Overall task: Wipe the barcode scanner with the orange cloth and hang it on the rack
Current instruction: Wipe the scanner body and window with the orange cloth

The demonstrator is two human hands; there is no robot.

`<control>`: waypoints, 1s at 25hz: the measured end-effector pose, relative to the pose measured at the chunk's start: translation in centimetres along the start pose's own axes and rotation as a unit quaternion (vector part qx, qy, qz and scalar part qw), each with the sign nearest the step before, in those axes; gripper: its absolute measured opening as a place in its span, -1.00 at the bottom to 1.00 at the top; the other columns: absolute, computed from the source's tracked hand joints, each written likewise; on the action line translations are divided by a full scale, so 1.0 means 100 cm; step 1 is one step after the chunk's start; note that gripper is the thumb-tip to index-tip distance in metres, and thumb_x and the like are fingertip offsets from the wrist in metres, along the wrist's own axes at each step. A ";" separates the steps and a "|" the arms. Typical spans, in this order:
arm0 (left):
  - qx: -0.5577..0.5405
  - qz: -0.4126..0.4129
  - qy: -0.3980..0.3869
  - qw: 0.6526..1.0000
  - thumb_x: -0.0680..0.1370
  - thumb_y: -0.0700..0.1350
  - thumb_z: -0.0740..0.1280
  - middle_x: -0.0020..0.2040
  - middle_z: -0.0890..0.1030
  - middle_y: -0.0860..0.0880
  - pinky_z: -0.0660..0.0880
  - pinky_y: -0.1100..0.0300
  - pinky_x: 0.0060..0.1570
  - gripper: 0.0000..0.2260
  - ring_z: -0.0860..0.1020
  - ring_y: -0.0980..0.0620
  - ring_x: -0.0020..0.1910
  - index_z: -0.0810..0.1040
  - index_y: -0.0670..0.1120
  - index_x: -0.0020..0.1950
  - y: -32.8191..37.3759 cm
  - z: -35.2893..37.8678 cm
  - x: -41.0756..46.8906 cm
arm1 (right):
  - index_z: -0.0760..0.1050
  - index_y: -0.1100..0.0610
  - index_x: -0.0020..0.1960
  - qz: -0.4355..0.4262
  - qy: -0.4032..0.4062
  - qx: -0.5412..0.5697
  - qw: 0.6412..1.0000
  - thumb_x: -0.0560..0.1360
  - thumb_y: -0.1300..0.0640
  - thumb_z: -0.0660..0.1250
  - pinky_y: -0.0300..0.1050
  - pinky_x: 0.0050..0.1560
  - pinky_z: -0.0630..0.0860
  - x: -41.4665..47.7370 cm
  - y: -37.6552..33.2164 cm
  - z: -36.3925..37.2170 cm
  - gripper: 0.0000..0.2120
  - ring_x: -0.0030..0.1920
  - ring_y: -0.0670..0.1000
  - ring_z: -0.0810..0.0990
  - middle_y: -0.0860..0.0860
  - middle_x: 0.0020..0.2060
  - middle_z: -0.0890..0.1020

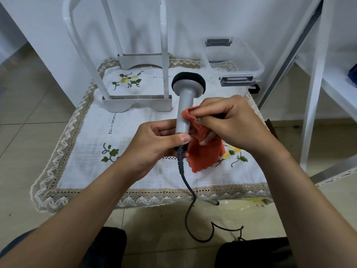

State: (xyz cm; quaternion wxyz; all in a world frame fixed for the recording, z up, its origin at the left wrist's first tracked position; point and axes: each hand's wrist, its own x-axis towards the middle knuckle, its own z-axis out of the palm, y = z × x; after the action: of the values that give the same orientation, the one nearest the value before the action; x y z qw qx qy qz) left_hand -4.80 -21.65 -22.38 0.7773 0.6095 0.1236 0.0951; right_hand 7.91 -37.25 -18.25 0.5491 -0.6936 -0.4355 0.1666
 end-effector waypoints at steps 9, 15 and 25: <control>0.002 0.001 0.003 1.000 0.30 -0.14 0.53 -0.04 0.75 -0.14 0.66 0.05 -0.20 -0.72 0.70 -0.13 -0.03 0.74 -0.10 0.00 0.001 0.001 0.000 | 0.70 0.11 0.12 0.001 0.004 0.004 1.000 0.59 0.41 0.36 -0.08 -0.35 0.70 0.000 0.000 0.000 -0.74 -0.28 0.11 0.74 0.27 -0.03 0.67; -0.019 -0.002 0.010 1.000 0.35 -0.15 0.48 -0.04 0.75 -0.15 0.63 0.10 -0.21 -0.74 0.71 -0.09 -0.02 0.72 -0.14 0.02 0.003 0.000 0.001 | 0.69 0.12 0.11 -0.015 0.043 0.032 0.998 0.59 0.42 0.36 0.04 -0.36 0.72 0.001 0.001 -0.003 -0.73 -0.29 0.14 0.75 0.23 -0.03 0.70; -0.017 -0.001 0.012 1.000 0.34 -0.14 0.50 -0.05 0.74 -0.19 0.64 0.07 -0.20 -0.77 0.70 -0.15 0.00 0.74 -0.11 -0.01 0.003 -0.002 0.000 | 0.70 0.15 0.14 -0.005 -0.024 0.001 1.000 0.60 0.40 0.36 -0.06 -0.34 0.71 0.000 0.004 0.002 -0.75 -0.30 0.11 0.74 0.21 -0.06 0.68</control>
State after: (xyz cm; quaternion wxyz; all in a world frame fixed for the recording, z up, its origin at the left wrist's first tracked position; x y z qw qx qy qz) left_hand -4.88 -21.40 -22.08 0.7862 0.5948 0.1316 0.1041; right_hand 7.93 -37.11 -18.63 0.5401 -0.6864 -0.4521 0.1808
